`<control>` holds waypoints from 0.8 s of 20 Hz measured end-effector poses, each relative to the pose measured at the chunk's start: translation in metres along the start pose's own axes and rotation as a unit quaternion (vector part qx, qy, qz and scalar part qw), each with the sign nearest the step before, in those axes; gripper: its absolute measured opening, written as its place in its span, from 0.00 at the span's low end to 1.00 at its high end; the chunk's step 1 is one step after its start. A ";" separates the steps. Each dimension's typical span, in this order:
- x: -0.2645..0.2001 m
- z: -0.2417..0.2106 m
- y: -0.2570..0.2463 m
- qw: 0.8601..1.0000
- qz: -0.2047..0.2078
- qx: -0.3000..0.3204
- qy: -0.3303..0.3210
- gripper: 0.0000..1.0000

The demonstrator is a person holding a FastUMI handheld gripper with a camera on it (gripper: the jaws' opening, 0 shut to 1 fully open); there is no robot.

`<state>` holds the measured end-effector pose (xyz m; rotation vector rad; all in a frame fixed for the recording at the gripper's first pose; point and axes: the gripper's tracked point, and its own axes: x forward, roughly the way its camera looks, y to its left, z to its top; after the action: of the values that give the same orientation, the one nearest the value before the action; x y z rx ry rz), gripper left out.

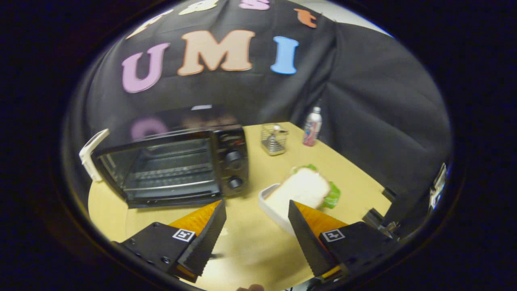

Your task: Open the toaster oven, put the food inside, and close the toaster oven door.

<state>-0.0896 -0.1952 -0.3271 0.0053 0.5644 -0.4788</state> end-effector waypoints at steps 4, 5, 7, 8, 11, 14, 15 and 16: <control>0.016 0.011 -0.068 0.997 -0.063 0.049 -0.001 0.98; 0.024 0.011 -0.077 0.996 -0.069 0.061 0.001 0.98; 0.037 0.009 -0.088 0.994 -0.062 0.088 0.006 0.98; 0.045 0.007 -0.088 0.993 -0.049 0.104 0.007 0.98; 0.071 -0.002 -0.080 0.988 0.004 0.156 0.016 0.98; 0.094 -0.016 -0.079 0.983 0.028 0.176 0.035 0.97; 0.097 -0.020 -0.078 0.984 0.034 0.172 0.042 0.97; 0.100 -0.023 -0.075 0.984 0.042 0.166 0.049 0.97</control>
<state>-0.0598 -0.3024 -0.3889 0.3715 0.5739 -0.4867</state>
